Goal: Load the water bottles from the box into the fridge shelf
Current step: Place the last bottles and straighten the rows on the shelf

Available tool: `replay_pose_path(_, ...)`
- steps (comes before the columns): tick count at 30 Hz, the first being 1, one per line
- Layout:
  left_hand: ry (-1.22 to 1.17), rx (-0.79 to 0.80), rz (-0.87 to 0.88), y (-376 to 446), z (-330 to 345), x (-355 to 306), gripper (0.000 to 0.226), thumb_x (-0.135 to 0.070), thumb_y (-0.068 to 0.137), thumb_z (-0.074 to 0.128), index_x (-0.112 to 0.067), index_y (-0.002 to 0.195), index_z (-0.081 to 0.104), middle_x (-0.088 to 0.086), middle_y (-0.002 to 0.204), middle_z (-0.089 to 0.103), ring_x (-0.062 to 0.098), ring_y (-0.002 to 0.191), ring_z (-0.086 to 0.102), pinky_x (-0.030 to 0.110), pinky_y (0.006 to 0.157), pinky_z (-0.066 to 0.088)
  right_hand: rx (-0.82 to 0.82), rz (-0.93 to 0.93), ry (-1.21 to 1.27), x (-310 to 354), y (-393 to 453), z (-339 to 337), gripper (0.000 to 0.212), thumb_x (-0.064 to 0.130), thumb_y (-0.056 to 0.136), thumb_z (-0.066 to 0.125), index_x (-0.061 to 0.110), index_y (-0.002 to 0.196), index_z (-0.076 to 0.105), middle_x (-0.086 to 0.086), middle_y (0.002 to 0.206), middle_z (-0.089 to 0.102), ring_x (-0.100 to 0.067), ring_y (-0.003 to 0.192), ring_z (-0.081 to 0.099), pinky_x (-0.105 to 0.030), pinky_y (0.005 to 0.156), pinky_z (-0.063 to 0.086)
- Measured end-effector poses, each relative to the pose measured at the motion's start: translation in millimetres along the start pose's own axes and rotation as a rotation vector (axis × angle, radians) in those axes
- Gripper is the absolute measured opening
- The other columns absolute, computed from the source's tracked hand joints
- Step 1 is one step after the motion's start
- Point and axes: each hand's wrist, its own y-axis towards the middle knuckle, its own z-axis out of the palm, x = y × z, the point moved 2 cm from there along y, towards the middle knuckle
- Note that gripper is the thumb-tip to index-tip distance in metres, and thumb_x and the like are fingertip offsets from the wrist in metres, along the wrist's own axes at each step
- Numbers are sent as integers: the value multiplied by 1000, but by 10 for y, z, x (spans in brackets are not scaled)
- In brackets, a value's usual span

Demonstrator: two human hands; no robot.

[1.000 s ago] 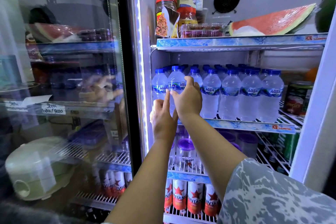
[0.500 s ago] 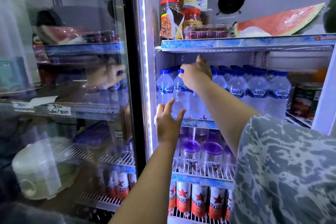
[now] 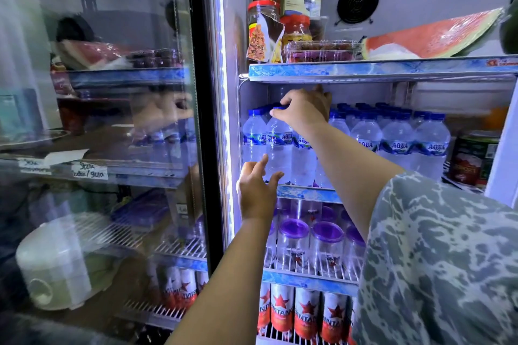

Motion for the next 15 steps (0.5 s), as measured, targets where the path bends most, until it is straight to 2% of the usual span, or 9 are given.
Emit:
replay_pose_path(2,29,12,1,-13,13,-4,47,-12,80,74,-9,126,61,3,97,48,24,80,61,32,70,50,39,5,-48,3,-26,14,43,58,85,58,22,101,74,-15,123,61,-33,131,33,-40,101,32)
replay_pose_path(4,72,50,-4,-18,14,-10,47,-10,83,72,-8,127,60,7,95,52,26,79,60,36,72,51,96,9,-109,1,-12,63,46,64,84,54,26,102,73,-18,133,55,-32,135,28,-41,103,29)
replay_pose_path(6,88,78,-24,-15,-4,-5,47,-12,84,71,-10,129,58,9,96,57,25,81,60,36,73,51,141,4,-157,-9,12,104,49,68,83,50,29,102,72,-16,129,59,-31,138,24,-43,100,27)
replay_pose_path(9,100,60,-9,-43,-64,6,42,-19,84,70,-11,124,60,6,103,61,20,89,62,34,75,52,177,-36,-162,-40,14,66,41,59,88,47,33,110,69,-7,111,67,-30,133,27,-42,93,28)
replay_pose_path(13,241,-11,134,-194,-138,110,17,-23,88,64,-10,98,63,4,102,61,23,93,59,37,79,50,205,-86,-60,-81,0,-17,36,46,90,48,44,124,59,4,119,64,-27,131,30,-40,92,27)
replay_pose_path(15,267,16,175,-276,-138,193,15,-23,91,60,-10,98,62,5,110,59,23,101,56,35,85,48,220,-97,-51,-105,1,-15,33,46,91,49,45,123,60,1,121,63,-26,133,29,-40,96,27)
